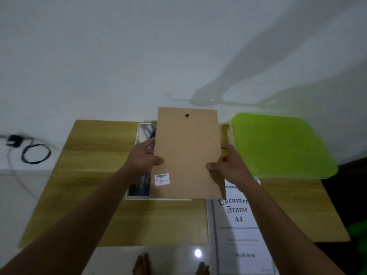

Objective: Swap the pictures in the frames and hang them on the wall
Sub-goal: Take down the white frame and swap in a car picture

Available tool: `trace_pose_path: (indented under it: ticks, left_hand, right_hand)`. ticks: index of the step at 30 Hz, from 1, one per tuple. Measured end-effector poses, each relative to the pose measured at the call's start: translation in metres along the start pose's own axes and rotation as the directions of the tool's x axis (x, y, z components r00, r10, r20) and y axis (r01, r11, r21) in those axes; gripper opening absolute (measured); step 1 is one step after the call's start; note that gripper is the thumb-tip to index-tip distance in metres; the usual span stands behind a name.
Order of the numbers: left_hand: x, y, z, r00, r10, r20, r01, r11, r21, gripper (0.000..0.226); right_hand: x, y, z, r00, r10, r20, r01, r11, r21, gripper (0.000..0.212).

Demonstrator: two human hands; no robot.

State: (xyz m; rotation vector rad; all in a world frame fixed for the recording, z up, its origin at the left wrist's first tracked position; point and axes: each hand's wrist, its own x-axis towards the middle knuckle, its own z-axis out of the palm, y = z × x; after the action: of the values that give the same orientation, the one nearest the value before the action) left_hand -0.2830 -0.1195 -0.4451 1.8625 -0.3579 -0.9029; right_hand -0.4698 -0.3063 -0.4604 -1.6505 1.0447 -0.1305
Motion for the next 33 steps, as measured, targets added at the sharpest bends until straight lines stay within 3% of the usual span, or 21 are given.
trace_pose_path:
  ticks: [7, 16, 22, 26, 31, 33]
  left_hand:
    - [0.031, -0.043, -0.059, 0.993, 0.111, -0.049, -0.096, 0.968, 0.233, 0.073]
    - [0.059, -0.076, -0.064, 0.993, 0.107, -0.049, -0.088, 0.950, 0.299, 0.082]
    - [0.070, -0.086, -0.055, 0.990, 0.117, -0.077, -0.073, 0.900, 0.430, 0.075]
    - [0.077, -0.096, -0.051, 0.996, 0.034, -0.087, 0.016, 0.858, 0.513, 0.068]
    - [0.081, -0.098, -0.046, 0.994, 0.038, -0.101, 0.020, 0.856, 0.517, 0.065]
    - [0.081, -0.097, -0.044, 0.993, 0.057, -0.102, 0.013, 0.813, 0.582, 0.064]
  right_hand:
    - [0.027, 0.002, 0.094, 0.996, -0.029, -0.088, 0.020, 0.995, -0.101, 0.077]
    - [0.045, 0.015, 0.123, 0.986, 0.019, -0.165, -0.057, 0.972, -0.230, 0.079]
    - [0.053, 0.021, 0.124, 0.983, 0.103, -0.149, -0.152, 0.917, -0.369, 0.084]
    - [0.052, 0.022, 0.125, 0.981, 0.159, -0.114, -0.194, 0.855, -0.480, 0.080]
    - [0.048, 0.021, 0.119, 0.986, 0.166, -0.018, -0.154, 0.859, -0.488, 0.100]
    - [0.045, 0.017, 0.118, 0.985, 0.171, 0.016, -0.141, 0.858, -0.494, 0.097]
